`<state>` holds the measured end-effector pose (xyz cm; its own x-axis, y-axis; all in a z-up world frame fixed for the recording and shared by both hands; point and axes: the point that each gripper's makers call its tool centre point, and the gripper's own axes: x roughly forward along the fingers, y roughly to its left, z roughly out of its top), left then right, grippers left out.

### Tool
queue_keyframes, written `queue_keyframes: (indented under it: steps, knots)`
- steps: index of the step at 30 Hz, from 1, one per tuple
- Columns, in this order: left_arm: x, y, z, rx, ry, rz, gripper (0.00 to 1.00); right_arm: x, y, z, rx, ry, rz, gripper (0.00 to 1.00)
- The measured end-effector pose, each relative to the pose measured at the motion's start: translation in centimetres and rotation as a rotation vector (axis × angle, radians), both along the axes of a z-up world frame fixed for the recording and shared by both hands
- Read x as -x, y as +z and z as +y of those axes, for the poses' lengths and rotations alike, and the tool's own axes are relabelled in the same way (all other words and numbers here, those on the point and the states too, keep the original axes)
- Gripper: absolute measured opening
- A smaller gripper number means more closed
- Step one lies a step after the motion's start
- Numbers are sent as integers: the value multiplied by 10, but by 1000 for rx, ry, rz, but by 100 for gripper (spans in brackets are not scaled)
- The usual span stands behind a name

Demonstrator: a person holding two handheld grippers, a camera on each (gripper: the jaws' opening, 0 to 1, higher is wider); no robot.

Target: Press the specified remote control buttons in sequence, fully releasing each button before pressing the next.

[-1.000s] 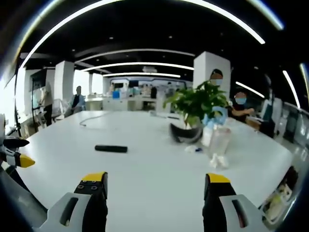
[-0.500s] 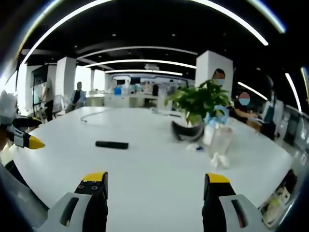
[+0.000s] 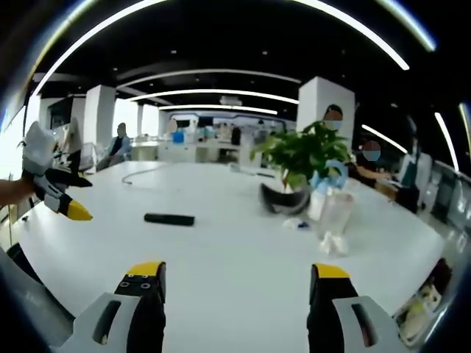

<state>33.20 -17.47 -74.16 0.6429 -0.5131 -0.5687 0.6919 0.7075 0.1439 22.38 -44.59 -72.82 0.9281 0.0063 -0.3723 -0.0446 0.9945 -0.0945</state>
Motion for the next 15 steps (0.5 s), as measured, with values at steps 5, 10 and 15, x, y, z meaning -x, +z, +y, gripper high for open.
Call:
queue_keyframes:
  steps: [5,10,15]
  knots:
    - [-16,3,-9,-24,-60,26,76,0,-1,1,6,4,8,78]
    - [-35,0,-17,-75,-138,68,73,0,-3,1,10,6,15,76]
    - [-57,6,-25,-74,-190,80,71,0,-3,0,12,-1,18,77]
